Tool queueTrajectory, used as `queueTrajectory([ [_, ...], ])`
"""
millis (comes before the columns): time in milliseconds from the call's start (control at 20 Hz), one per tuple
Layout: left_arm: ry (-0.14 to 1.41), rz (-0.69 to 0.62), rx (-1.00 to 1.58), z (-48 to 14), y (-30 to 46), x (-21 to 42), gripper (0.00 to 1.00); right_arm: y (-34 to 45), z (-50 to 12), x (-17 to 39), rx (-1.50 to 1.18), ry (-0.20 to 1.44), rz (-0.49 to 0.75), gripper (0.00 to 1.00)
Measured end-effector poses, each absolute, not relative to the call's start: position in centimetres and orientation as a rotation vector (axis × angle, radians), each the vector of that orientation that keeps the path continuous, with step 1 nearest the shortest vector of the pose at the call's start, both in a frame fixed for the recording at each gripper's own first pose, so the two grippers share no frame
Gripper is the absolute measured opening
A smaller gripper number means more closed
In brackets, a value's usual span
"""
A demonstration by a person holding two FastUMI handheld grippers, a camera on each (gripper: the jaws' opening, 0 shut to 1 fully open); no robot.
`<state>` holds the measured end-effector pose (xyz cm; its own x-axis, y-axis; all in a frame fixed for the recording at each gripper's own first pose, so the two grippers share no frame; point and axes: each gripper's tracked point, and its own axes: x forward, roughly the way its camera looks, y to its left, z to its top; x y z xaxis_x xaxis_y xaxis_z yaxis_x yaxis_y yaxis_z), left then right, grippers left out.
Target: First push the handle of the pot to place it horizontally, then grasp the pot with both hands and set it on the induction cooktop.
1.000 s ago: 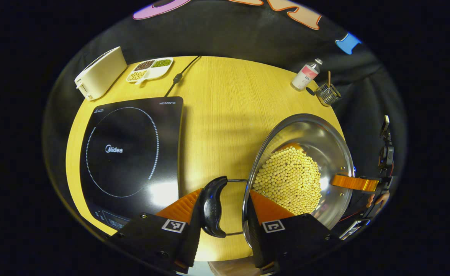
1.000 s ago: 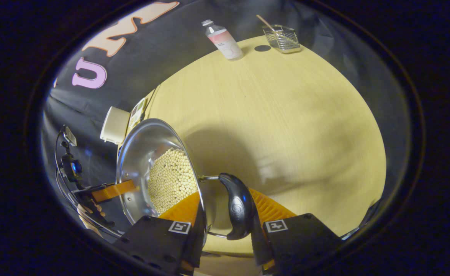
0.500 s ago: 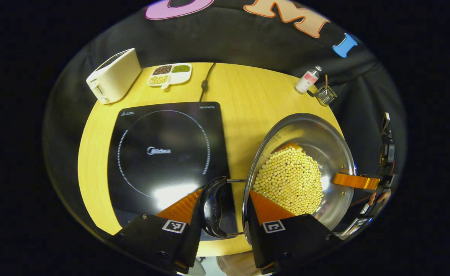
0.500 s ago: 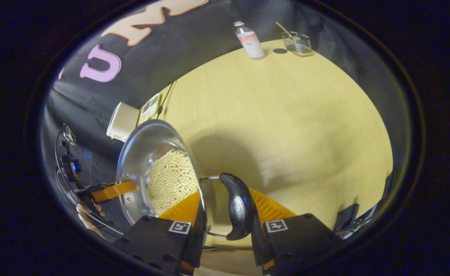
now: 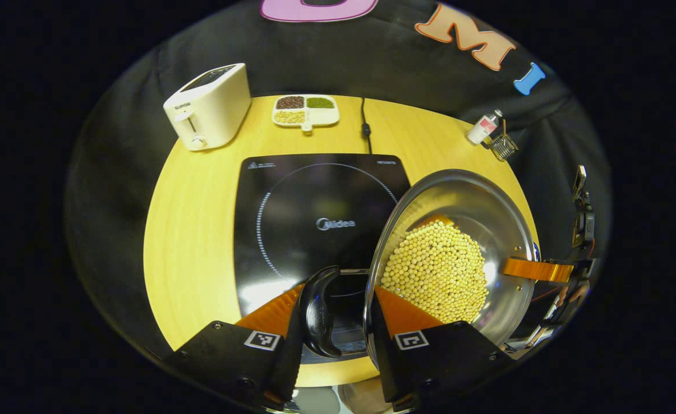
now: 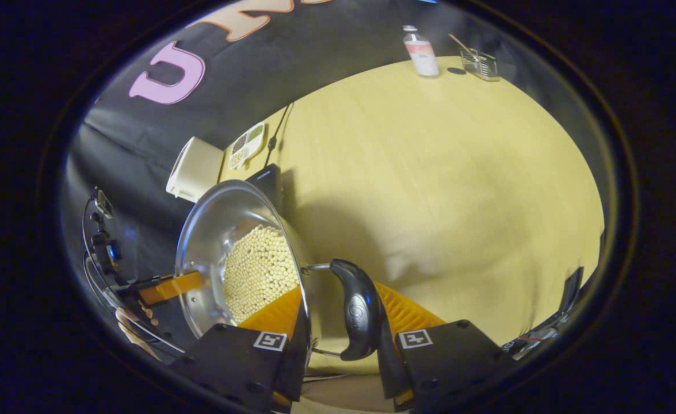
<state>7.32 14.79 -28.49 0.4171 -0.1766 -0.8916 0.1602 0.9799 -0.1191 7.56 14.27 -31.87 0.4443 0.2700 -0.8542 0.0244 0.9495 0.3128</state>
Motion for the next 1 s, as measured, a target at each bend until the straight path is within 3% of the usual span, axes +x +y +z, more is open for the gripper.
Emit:
queueTrajectory([
  [250,1.108,-0.175,-0.034,-29.0,19.6,8.6,0.58,19.0,-32.5,8.9,0.257,1.102,0.169,0.56],
  [300,1.107,-0.166,-0.041,-29.1,20.3,8.8,0.58,19.8,-32.6,9.5,0.247,1.099,0.171,0.49],
  [450,1.09,-0.147,-0.033,-29.1,22.1,9.8,0.58,21.8,-32.9,10.7,0.23,1.098,0.177,0.49],
  [500,1.08,-0.139,-0.03,-29.0,22.5,10.3,0.58,22.3,-32.8,11.1,0.231,1.098,0.18,0.56],
  [550,1.061,-0.135,-0.028,-28.8,22.9,10.9,0.58,22.7,-32.8,11.6,0.233,1.093,0.178,0.49],
  [700,1.029,-0.13,-0.009,-28.5,23.6,12.3,0.57,23.7,-32.7,13.2,0.225,1.074,0.177,0.49],
  [750,1.027,-0.128,-0.007,-28.6,23.9,12.7,0.57,23.9,-32.8,13.6,0.221,1.068,0.175,0.56],
  [1000,1.013,-0.112,0.023,-28.7,24.6,14.3,0.57,24.8,-34.2,15.4,0.215,1.058,0.14,0.56],
])
